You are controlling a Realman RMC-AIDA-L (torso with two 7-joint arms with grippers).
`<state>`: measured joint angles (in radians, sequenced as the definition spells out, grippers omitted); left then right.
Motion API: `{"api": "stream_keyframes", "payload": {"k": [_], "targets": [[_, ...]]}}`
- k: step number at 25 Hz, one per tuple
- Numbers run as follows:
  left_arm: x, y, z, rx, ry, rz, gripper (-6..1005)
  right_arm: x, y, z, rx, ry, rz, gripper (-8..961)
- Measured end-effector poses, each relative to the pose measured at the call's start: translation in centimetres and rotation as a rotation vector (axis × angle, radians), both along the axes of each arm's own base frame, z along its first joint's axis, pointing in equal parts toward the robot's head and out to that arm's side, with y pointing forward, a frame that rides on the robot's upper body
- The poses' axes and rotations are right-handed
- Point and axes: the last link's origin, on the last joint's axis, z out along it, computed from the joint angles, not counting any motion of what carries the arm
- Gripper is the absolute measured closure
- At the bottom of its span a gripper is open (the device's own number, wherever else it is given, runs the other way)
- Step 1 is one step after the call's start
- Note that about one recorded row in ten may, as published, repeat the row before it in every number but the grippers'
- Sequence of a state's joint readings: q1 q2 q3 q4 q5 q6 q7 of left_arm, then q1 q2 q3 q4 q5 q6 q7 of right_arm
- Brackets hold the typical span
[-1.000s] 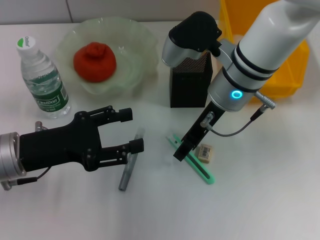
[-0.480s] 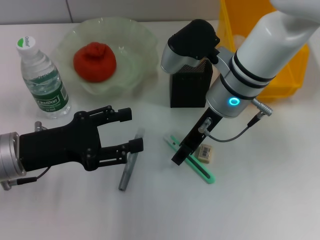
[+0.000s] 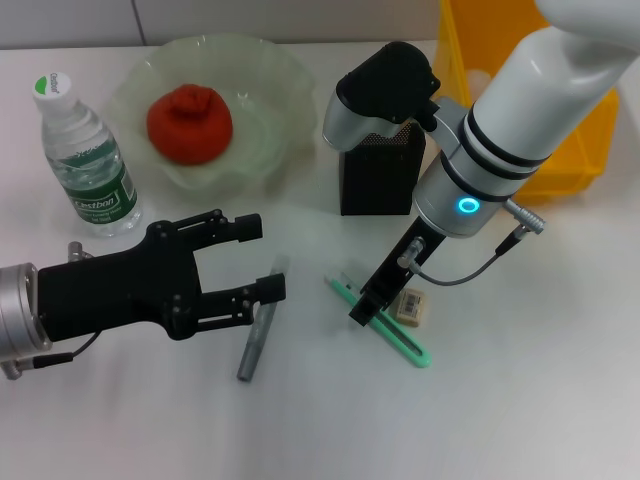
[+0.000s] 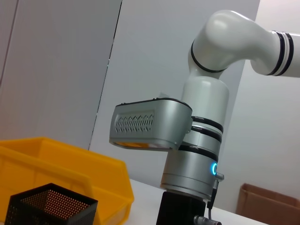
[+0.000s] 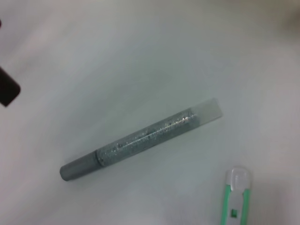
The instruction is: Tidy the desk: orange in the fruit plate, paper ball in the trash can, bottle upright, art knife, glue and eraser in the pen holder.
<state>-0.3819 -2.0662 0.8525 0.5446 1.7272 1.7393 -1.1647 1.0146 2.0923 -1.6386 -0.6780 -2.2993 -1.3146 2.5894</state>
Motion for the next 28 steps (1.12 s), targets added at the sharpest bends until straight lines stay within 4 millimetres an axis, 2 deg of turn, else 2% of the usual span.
{"api": "stream_keyframes", "payload": {"k": [5,19,24,28], "targets": [[-0.05,0.07,-0.01,0.004,0.003,0.004,239,0.02,0.01,-0.08,0.001,-0.004,0.008,586],[-0.09,0.13,0.00,0.007,0.005,0.007,242,-0.11,-0.28,-0.42,-0.020,-0.014,0.047,595],[-0.10,0.12,0.00,0.007,0.004,0.008,243,-0.29,-0.33,-0.55,-0.025,-0.012,0.058,691],[-0.10,0.12,-0.01,0.007,0.004,0.008,243,-0.34,-0.25,-0.58,-0.020,-0.009,0.061,690]]}}
